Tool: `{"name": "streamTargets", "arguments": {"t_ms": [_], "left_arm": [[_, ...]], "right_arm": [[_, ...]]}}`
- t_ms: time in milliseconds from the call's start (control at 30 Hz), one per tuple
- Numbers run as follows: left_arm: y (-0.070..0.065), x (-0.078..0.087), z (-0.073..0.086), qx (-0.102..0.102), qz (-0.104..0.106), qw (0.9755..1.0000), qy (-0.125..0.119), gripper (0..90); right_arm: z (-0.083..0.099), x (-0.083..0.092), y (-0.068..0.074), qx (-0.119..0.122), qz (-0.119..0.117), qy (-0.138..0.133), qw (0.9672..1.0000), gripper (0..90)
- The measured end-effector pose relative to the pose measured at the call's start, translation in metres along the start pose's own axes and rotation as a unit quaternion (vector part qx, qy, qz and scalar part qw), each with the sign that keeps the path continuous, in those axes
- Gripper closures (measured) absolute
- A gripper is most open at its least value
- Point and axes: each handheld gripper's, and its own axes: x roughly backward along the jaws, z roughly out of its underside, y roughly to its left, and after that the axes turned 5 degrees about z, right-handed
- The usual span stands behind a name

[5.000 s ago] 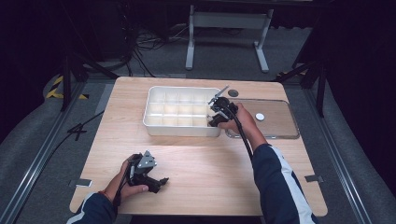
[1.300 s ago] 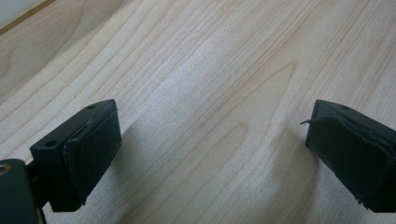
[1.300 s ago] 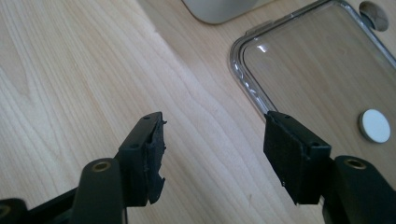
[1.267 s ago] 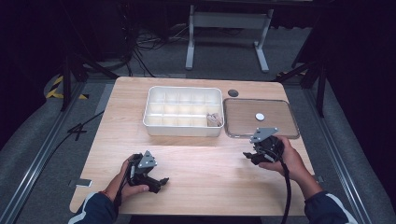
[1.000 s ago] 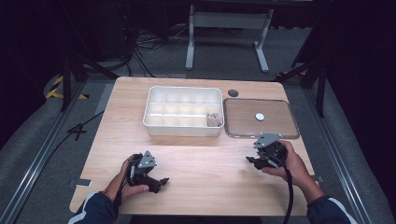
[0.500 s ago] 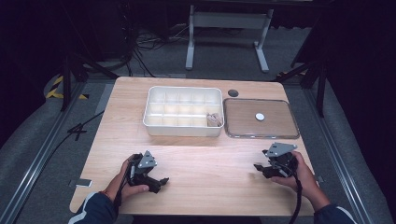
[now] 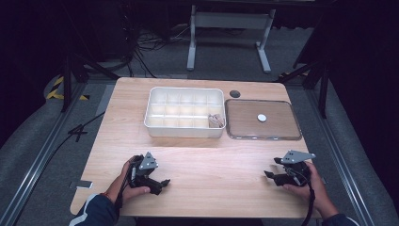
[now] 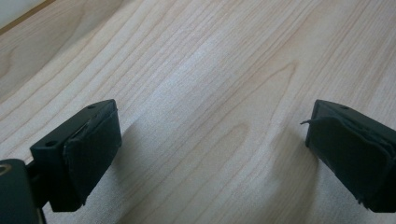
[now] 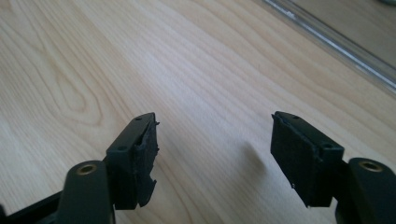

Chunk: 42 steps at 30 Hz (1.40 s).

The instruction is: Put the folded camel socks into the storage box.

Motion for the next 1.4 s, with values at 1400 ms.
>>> {"name": "streamTargets", "arguments": {"t_ms": [1400], "left_arm": [[0.0,-0.001,-0.001,-0.003,0.0,1.0,0.003,2.4]], "right_arm": [[0.027,0.004,-0.009,-0.067,0.008,-0.042,0.9968,28.4]]}}
